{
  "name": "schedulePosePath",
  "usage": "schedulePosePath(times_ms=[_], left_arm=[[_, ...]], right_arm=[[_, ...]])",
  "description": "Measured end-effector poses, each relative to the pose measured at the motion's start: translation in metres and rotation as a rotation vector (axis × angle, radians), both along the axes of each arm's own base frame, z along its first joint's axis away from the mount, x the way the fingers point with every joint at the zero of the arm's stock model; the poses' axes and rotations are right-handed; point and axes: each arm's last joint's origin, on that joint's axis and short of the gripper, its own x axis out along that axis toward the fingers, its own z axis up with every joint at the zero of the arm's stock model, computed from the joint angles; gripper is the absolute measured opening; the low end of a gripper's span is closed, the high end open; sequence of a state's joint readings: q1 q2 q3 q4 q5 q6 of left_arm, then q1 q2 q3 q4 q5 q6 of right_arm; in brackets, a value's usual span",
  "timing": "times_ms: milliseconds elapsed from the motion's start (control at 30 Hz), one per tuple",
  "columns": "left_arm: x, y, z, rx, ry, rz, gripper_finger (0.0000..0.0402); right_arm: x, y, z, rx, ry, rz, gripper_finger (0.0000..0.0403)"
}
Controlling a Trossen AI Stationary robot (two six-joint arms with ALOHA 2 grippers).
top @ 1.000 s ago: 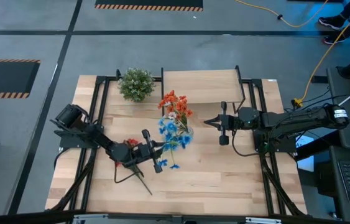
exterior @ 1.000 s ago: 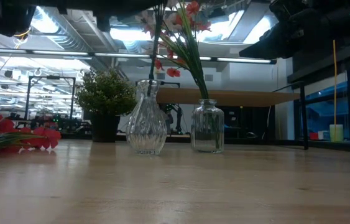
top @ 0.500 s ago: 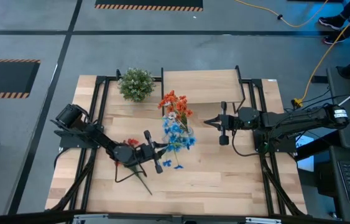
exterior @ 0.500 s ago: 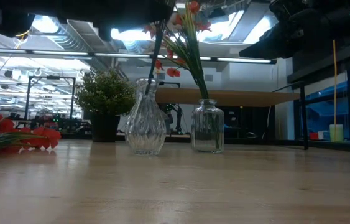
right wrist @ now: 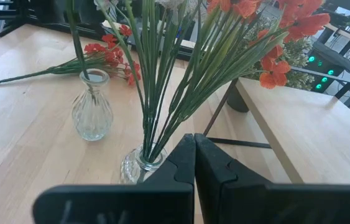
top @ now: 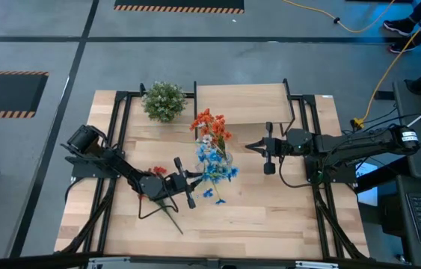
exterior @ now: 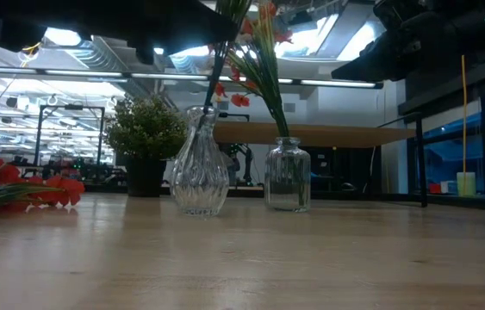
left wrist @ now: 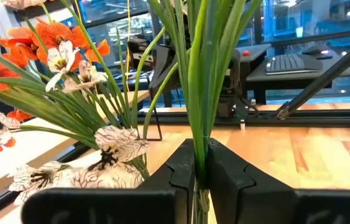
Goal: Pick and place flowers into a vace then onto a shelf
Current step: Put the blue flowers into the bottom transparent vase
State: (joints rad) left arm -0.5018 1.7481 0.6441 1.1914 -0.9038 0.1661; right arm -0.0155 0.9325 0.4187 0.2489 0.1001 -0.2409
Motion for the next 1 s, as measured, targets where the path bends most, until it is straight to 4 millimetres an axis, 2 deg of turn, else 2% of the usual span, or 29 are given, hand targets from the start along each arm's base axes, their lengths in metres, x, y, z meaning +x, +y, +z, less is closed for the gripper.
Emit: schedulePosePath(times_ms=[200, 567, 1000], left_arm=[[-0.001, 0.002, 0.0, -0.019, -0.003, 0.073, 0.0053], [-0.001, 0.003, 0.0, -0.022, -0.002, 0.11, 0.0121], [-0.012, -0.014, 0.0, -0.039, -0.004, 0.133, 0.0165]], right_arm=[[0.0, 0.0, 0.0, 0.0, 0.0, 0.0, 0.0004], [0.0, 0.0, 0.0, 0.0, 0.0, 0.0, 0.0004], [0.0, 0.0, 0.0, 0.0, 0.0, 0.0, 0.0004]])
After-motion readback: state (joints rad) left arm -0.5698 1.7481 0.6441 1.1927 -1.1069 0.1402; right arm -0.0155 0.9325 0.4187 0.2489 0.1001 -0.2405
